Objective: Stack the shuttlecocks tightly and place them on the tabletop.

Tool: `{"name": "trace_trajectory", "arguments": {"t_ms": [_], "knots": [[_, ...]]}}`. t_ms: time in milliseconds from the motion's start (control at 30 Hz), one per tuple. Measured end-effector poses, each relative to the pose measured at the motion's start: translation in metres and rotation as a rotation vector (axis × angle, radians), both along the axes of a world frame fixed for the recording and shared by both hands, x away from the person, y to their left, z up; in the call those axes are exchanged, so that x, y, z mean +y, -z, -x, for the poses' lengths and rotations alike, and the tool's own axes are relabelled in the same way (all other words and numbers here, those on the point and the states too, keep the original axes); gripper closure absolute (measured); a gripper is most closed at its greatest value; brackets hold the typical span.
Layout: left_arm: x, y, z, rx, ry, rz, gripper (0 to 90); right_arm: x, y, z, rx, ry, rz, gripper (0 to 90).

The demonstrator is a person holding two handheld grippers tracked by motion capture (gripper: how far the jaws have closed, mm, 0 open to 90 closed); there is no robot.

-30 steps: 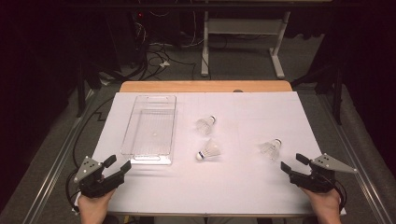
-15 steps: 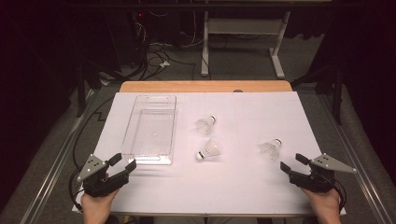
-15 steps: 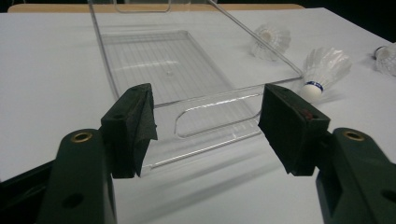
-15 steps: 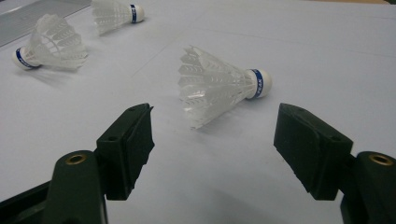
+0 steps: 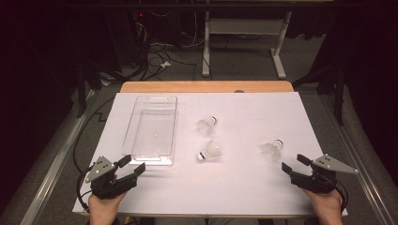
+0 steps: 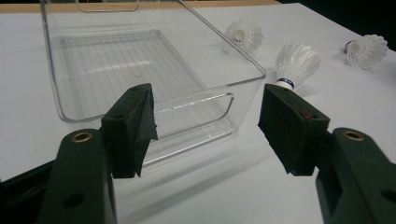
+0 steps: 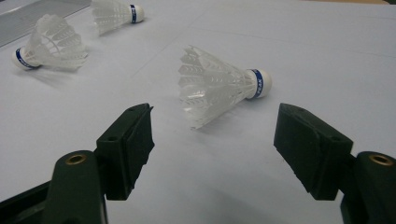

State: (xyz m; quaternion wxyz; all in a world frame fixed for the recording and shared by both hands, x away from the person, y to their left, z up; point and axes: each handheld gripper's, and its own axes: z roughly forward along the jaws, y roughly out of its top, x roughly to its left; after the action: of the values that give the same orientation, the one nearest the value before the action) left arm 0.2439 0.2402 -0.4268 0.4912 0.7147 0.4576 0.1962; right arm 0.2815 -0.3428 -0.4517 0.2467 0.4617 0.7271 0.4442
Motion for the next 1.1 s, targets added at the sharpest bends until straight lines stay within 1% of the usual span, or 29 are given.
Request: {"name": "trace_trajectory", "arguments": {"t_ms": [200,333,467,633,667,733,800,1067,1100], "knots": [[-0.007,0.0,-0.002,0.005,0.021,-0.005,36.9,0.0,0.0,0.0,-0.001,-0.004,0.001,28.4],[-0.013,-0.001,-0.003,0.001,0.037,-0.013,36.9,0.001,0.0,0.0,-0.002,-0.005,0.003,28.4],[-0.019,-0.001,-0.004,0.001,0.055,-0.018,36.9,0.001,0.0,0.0,-0.001,-0.008,0.009,28.4],[-0.028,-0.002,-0.007,0.002,0.077,-0.019,36.9,0.001,0.0,0.0,0.002,-0.009,0.004,28.4],[-0.032,-0.003,-0.009,-0.001,0.089,-0.022,36.9,0.001,0.0,0.0,0.003,-0.009,0.004,28.4],[-0.035,-0.003,-0.009,-0.001,0.093,-0.022,36.9,0.001,0.0,0.0,0.003,-0.008,0.005,28.4],[-0.041,-0.002,-0.011,0.006,0.105,-0.022,37.0,0.001,0.0,0.0,0.005,-0.007,0.004,28.4],[-0.052,-0.001,-0.012,0.012,0.129,-0.024,37.0,0.001,0.0,0.0,0.008,-0.009,0.004,28.4],[-0.055,-0.001,-0.013,0.01,0.131,-0.037,37.1,0.001,0.0,0.0,0.008,-0.008,0.003,28.5]]}}
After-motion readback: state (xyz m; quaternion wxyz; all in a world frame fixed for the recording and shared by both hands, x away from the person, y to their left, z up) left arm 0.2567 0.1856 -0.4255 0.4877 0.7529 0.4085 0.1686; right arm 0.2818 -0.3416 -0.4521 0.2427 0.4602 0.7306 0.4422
